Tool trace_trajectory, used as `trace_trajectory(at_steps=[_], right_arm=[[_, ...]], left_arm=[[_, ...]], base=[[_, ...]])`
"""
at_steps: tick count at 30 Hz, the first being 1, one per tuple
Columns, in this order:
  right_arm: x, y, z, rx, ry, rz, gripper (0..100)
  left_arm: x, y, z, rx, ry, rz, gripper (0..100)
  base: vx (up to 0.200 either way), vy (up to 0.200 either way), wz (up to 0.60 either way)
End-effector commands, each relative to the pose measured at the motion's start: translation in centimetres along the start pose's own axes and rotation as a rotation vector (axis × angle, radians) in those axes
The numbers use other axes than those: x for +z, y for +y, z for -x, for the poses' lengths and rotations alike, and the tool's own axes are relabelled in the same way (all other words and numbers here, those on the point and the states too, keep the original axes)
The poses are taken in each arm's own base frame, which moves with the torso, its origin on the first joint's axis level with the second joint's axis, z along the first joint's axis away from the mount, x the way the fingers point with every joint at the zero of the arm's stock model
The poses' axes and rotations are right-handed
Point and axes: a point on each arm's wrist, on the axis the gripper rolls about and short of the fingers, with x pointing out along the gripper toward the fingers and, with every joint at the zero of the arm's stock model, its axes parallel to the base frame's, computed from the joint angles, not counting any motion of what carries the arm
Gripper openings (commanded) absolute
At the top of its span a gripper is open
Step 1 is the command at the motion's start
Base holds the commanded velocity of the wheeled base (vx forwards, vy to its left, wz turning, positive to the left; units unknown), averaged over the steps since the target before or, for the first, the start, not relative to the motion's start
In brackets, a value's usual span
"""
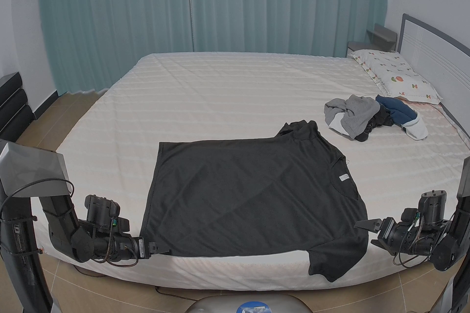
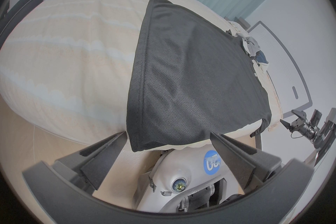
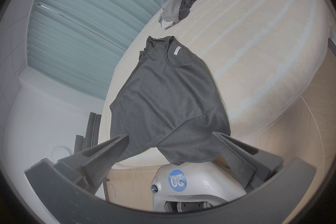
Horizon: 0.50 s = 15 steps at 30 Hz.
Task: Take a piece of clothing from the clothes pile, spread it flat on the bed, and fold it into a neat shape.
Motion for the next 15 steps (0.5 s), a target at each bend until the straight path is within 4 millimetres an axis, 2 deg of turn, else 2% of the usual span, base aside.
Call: trace_trajectory(at_steps=[1,4,5,15], right_arm=[[-0.34,-0.18,0.26,-0.01,0.013,-0.005,100],[-0.34,-0.18,0.26,-0.01,0.013,-0.005,100],[-0.34,-0.18,0.26,-0.01,0.013,-0.005,100],[-0.26,-0.33,0.27,-0.017,0.009,-0.01,100]], left_arm=[[0.1,0.01,-0.16,0.0,-0.001,0.015,100],[0.26,-0.08,-0.16,-0.004,-0.011,0.04,100],[0.33,-0.1,-0.16,-0.006,-0.017,0.044,0],[0.07,0.56,0.72,0.011,-0.029,0.131,0]], base=[[0.0,0.0,0.0],[0.0,0.0,0.0],[0.0,0.0,0.0],[0.0,0.0,0.0]])
